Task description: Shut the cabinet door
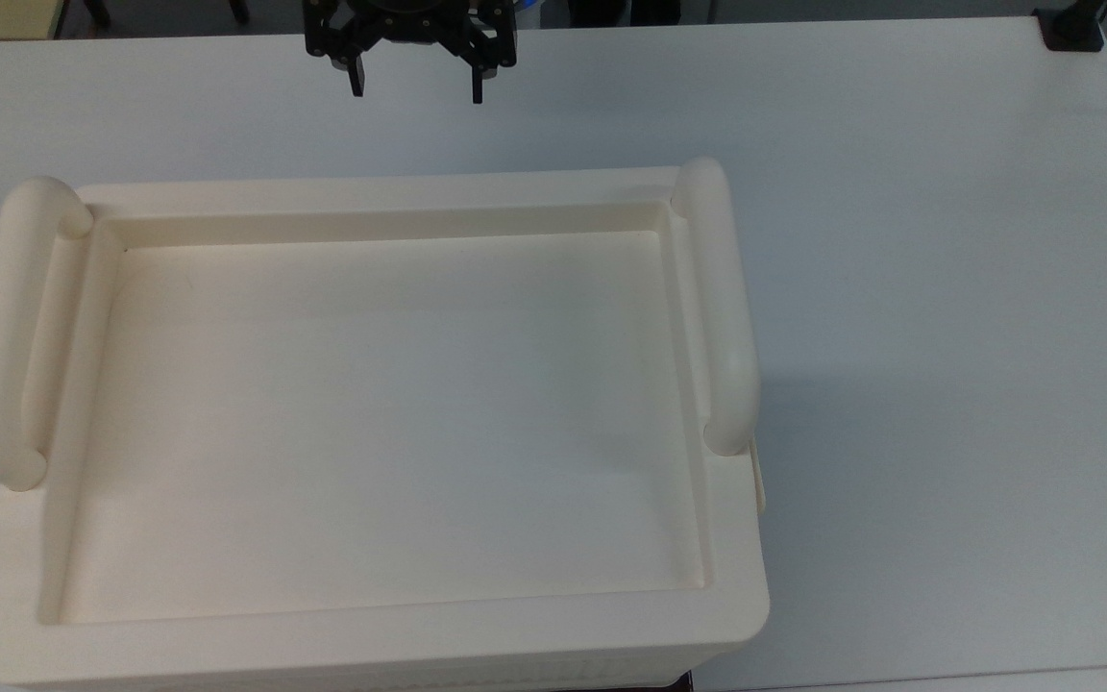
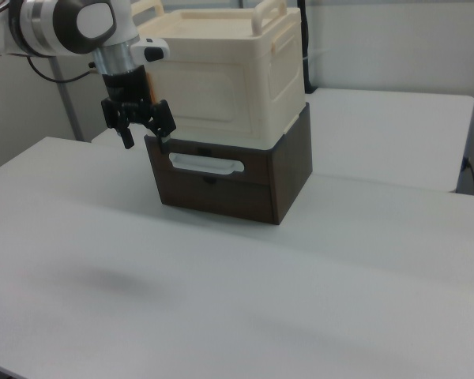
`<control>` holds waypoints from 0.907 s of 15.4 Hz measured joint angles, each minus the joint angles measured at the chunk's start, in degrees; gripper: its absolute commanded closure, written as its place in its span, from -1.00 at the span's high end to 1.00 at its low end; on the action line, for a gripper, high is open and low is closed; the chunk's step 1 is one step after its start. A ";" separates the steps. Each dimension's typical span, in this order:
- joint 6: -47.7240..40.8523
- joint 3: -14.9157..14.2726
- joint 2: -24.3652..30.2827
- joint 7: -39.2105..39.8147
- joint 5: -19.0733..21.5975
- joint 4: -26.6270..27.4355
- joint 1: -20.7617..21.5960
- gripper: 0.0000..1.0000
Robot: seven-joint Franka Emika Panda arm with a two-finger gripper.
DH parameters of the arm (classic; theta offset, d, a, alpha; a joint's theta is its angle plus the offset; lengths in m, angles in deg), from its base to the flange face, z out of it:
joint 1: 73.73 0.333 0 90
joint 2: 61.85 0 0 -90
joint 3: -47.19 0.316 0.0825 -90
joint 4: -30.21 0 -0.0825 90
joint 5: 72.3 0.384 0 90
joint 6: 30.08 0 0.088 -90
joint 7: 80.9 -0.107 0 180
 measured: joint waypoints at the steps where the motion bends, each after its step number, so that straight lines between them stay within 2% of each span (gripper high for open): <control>1: 0.00 -0.74 0.00 0.00 0.00 0.00 0.71 1.00; 5: 0.00 -2.39 0.00 0.00 0.00 0.01 2.35 1.00; 11: 0.00 -2.50 0.00 -0.05 0.00 0.01 2.11 1.00; 14: 0.00 0.30 0.00 -0.05 0.00 0.01 -0.86 1.00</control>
